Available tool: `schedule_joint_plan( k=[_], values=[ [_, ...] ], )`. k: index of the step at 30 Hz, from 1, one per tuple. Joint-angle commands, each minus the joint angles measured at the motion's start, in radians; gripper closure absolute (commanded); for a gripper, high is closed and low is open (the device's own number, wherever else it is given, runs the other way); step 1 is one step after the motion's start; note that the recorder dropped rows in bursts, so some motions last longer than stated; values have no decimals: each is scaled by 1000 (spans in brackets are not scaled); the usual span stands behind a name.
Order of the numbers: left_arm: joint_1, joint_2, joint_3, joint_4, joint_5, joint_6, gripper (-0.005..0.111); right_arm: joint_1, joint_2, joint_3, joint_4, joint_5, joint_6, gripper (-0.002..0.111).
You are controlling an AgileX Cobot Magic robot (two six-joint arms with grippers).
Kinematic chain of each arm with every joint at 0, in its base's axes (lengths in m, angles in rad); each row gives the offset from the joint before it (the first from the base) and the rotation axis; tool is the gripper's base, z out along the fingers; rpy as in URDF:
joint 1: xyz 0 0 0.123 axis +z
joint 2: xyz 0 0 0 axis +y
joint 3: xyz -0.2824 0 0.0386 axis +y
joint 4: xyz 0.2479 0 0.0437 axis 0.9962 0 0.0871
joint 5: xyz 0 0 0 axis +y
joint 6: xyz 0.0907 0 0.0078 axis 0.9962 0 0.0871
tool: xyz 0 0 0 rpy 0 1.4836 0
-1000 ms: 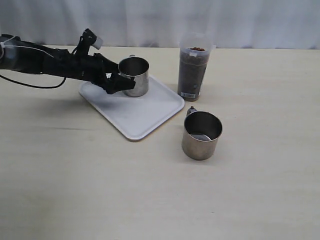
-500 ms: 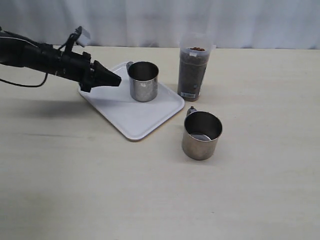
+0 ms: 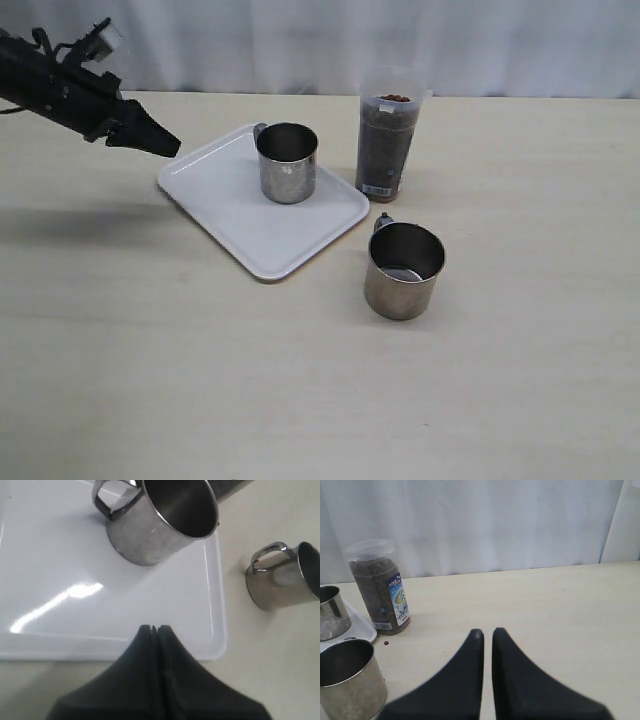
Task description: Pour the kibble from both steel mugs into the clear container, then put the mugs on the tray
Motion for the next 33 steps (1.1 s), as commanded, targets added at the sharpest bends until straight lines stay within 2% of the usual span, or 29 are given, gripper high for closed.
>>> schedule_joint_plan(
  k=[1, 6, 10, 13, 15, 17, 20, 23, 26, 29, 30, 33],
  values=[
    [-1, -124, 75, 88, 13, -108, 107, 4, -2, 2, -13, 1, 0, 104],
    [18, -285, 203, 140, 13, -178, 107, 4, -2, 2, -13, 1, 0, 104],
    [70, -485, 347, 137, 13, -207, 107, 4, -2, 2, -13, 1, 0, 104],
    [135, -678, 475, 139, -11, -211, 107, 4, -2, 2, -13, 1, 0, 104],
    [190, -824, 582, 133, -101, -210, 107, 4, -2, 2, -13, 1, 0, 104],
    [238, -1001, 712, 127, -248, -210, 107, 4, -2, 2, -13, 1, 0, 104],
    [278, -1281, 899, 119, -465, -206, 107, 4, -2, 2, -13, 1, 0, 104],
    [289, -1553, 1062, 108, -614, -221, 107, 4, -2, 2, -13, 1, 0, 104],
    [289, -1838, 1187, 103, -658, -274, 107, 4, -2, 2, -13, 1, 0, 104],
    [289, -2125, 1249, 111, -662, -290, 107, 4, -2, 2, -13, 1, 0, 104],
    [284, -2188, 1260, 111, -651, -290, 107, 4, -2, 2, -13, 1, 0, 104],
    [236, -2199, 1273, 103, -571, -287, 107, 3, -2, 2, -6, -1, 0, 104]
  ],
)
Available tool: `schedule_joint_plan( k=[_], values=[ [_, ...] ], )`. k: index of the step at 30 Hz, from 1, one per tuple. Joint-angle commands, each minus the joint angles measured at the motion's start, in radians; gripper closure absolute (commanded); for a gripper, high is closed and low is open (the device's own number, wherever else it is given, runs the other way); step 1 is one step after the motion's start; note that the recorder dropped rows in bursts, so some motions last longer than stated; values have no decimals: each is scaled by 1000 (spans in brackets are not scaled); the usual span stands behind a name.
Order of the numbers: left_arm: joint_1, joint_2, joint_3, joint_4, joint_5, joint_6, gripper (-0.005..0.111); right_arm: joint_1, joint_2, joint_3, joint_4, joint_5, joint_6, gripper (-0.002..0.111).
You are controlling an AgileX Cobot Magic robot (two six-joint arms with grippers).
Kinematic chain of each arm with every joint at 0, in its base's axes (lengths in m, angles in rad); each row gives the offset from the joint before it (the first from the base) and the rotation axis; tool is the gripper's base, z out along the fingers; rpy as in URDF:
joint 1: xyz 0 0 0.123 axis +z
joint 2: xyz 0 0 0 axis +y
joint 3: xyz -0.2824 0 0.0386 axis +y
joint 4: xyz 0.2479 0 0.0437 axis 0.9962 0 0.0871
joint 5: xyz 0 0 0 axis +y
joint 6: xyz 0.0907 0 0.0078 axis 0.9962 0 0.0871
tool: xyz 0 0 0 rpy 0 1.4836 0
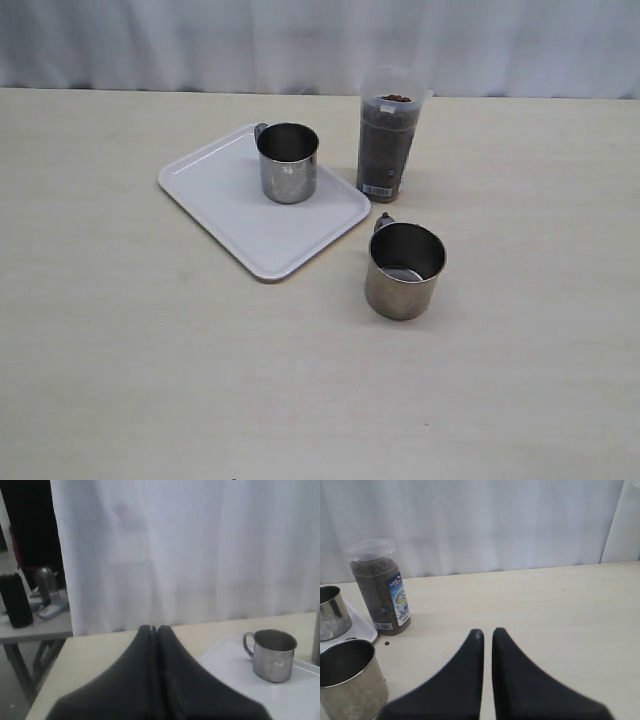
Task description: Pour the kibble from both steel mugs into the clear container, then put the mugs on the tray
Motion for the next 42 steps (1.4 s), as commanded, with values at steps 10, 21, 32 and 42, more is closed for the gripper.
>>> schedule_joint_plan(
  k=[10, 21, 32, 42],
  values=[
    [-142, -49, 37, 90, -160, -137, 107, 3, -2, 2, 10, -3, 0, 104],
    [-155, -49, 37, 94, -146, -139, 107, 3, -2, 2, 10, -3, 0, 104],
    [-314, -60, 37, 98, -152, -139, 107, 3, -2, 2, 10, -3, 0, 104],
    [-332, -60, 37, 98, -152, -139, 107, 3, -2, 2, 10, -3, 0, 104]
  ],
)
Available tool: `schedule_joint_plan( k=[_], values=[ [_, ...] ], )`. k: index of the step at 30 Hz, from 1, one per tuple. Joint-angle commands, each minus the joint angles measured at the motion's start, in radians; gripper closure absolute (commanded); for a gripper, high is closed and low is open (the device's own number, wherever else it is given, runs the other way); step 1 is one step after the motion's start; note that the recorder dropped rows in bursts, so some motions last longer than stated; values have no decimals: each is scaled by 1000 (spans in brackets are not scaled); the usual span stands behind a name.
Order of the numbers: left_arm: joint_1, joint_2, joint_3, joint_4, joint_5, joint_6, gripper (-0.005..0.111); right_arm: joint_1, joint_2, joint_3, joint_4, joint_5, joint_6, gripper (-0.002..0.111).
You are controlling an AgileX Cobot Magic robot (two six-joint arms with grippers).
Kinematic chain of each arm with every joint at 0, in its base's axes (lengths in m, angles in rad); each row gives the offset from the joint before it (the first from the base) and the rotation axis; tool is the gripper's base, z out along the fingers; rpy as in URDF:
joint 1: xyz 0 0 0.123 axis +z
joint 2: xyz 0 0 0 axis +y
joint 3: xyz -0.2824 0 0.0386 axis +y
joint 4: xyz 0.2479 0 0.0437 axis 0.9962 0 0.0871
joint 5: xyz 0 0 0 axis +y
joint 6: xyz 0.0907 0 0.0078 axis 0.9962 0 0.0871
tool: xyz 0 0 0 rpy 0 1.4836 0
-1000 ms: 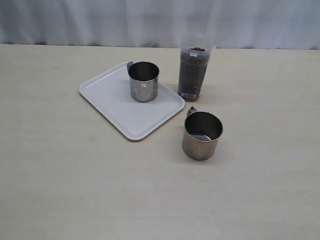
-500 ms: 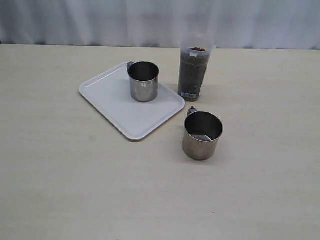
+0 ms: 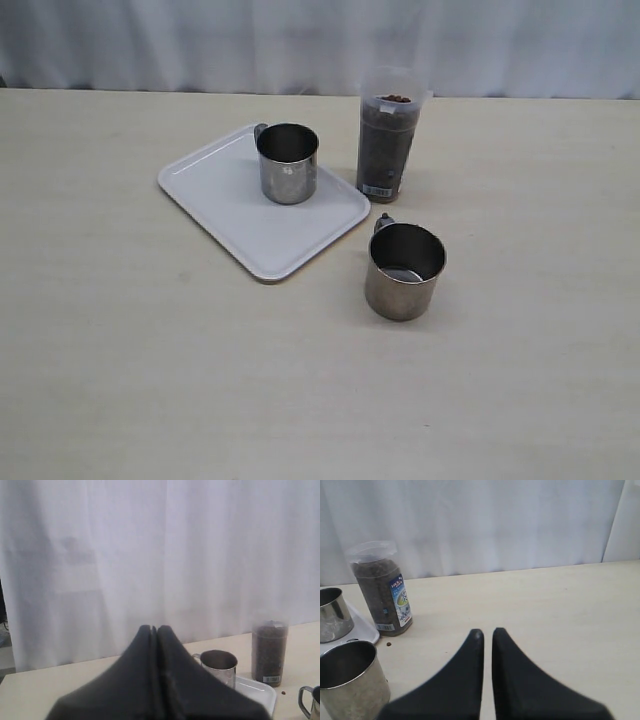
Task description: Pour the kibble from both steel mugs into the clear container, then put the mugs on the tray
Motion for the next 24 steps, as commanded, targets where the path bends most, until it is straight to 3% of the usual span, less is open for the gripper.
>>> schedule_joint_plan(
  k=[1, 6, 8, 9, 10, 13, 20, 22, 24],
  values=[
    [-8, -2, 8, -4, -12, -9, 107, 3, -2, 1, 2, -4, 0, 104],
    [-8, -2, 8, -4, -12, -9, 107, 3, -2, 1, 2, -4, 0, 104],
    [-10, -2, 27, 79, -20, -9, 107, 3, -2, 1, 2, -4, 0, 104],
    [-10, -2, 54, 302, -20, -7, 107, 3, -2, 1, 2, -4, 0, 104],
    [-10, -2, 72, 427, -20, -7, 107, 3, -2, 1, 2, -4, 0, 104],
    [-10, -2, 128, 628, -25, -7, 107, 3, -2, 1, 2, -4, 0, 104],
    [-10, -2, 327, 569, -43, -7, 107, 3, -2, 1, 2, -4, 0, 104],
    [-10, -2, 327, 573, -152, -12, 107, 3, -2, 1, 2, -4, 0, 104],
    [-10, -2, 327, 578, -179, -12, 107, 3, -2, 1, 2, -4, 0, 104]
  ],
)
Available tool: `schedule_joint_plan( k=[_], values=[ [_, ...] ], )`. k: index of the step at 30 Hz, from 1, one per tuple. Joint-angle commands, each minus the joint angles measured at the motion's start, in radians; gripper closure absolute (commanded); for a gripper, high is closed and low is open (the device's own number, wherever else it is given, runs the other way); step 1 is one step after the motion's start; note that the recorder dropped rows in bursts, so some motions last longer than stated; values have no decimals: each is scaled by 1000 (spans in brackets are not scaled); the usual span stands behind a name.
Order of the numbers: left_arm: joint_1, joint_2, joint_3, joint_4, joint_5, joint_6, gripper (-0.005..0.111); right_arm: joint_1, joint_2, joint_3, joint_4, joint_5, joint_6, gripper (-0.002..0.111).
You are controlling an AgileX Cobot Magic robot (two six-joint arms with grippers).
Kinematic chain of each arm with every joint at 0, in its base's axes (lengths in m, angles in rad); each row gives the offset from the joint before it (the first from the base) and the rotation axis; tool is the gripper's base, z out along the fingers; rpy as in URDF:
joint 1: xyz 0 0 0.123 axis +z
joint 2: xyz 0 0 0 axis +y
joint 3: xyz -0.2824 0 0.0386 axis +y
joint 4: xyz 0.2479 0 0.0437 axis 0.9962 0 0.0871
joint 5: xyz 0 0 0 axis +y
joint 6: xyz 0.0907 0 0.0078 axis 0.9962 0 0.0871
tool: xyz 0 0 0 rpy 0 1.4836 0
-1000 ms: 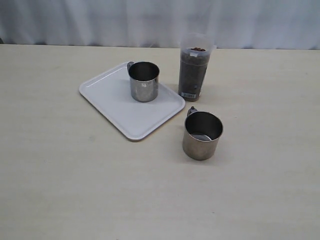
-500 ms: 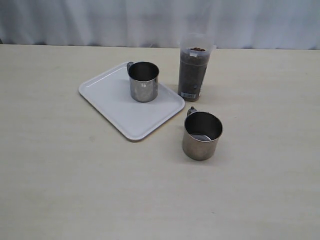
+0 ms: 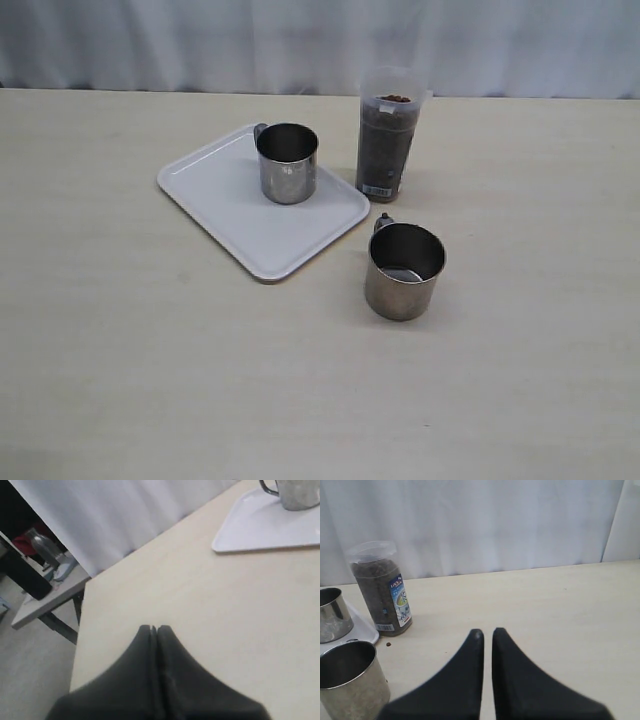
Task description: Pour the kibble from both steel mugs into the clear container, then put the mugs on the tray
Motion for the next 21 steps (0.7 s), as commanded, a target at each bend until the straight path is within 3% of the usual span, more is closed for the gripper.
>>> schedule_joint_plan(
  k=[1, 4, 6, 10, 21],
  values=[
    [-8, -1, 1, 20, -97, -12, 107, 3, -2, 1, 2, -4, 0, 104],
    [-8, -1, 1, 312, -97, -12, 107, 3, -2, 1, 2, -4, 0, 104],
    [-8, -1, 1, 284, -97, -12, 107, 3, -2, 1, 2, -4, 0, 104],
    [-8, -1, 1, 75, -99, -12, 107, 3, -2, 1, 2, -4, 0, 104],
    [-8, -1, 1, 72, -77, -12, 107, 3, -2, 1, 2, -4, 0, 104]
  ],
)
